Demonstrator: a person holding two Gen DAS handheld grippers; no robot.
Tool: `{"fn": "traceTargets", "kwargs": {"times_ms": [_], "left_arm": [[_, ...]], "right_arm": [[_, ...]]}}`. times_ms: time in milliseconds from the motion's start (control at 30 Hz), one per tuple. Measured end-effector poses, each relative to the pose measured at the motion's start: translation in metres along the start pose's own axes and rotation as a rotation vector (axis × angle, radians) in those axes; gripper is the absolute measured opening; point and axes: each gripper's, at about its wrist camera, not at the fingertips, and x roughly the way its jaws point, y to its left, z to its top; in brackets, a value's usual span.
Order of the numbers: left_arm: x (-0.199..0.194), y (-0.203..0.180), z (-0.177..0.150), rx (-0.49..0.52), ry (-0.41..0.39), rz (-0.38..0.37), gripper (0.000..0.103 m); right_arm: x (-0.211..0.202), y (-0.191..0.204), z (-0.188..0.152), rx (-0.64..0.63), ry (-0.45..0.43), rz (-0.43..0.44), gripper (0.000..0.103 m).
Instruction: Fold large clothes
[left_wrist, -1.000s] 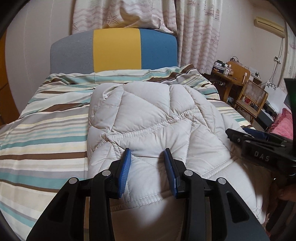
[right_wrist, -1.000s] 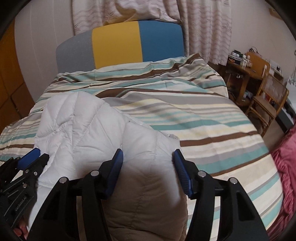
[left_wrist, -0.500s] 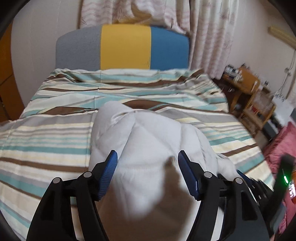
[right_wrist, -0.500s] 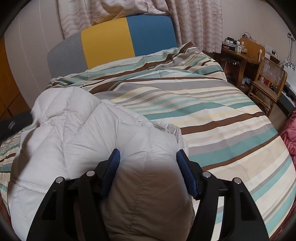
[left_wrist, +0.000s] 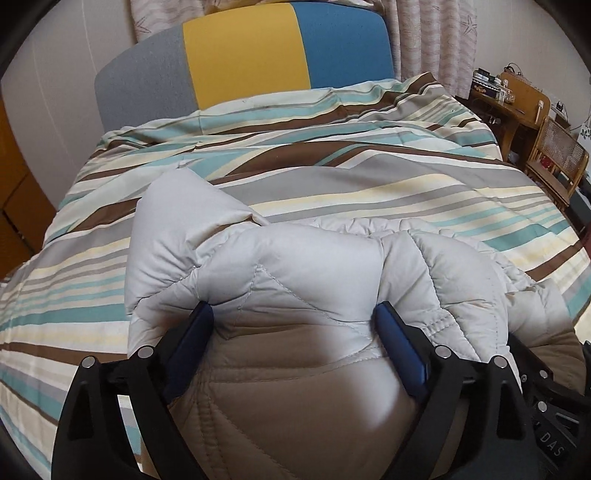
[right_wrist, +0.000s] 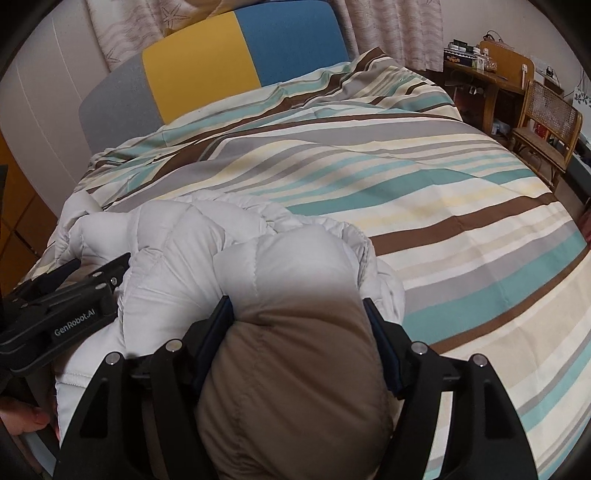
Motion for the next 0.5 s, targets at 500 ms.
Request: {"fn": "traceTargets", "kwargs": {"times_ms": [500], "left_arm": [[-0.094, -0.006, -0.049, 0.092, -0.147, -0.082, 0.093]], "right_arm": [[-0.056, -0.003, 0.009, -0.028, -0.105, 0.055, 0.070]]}}
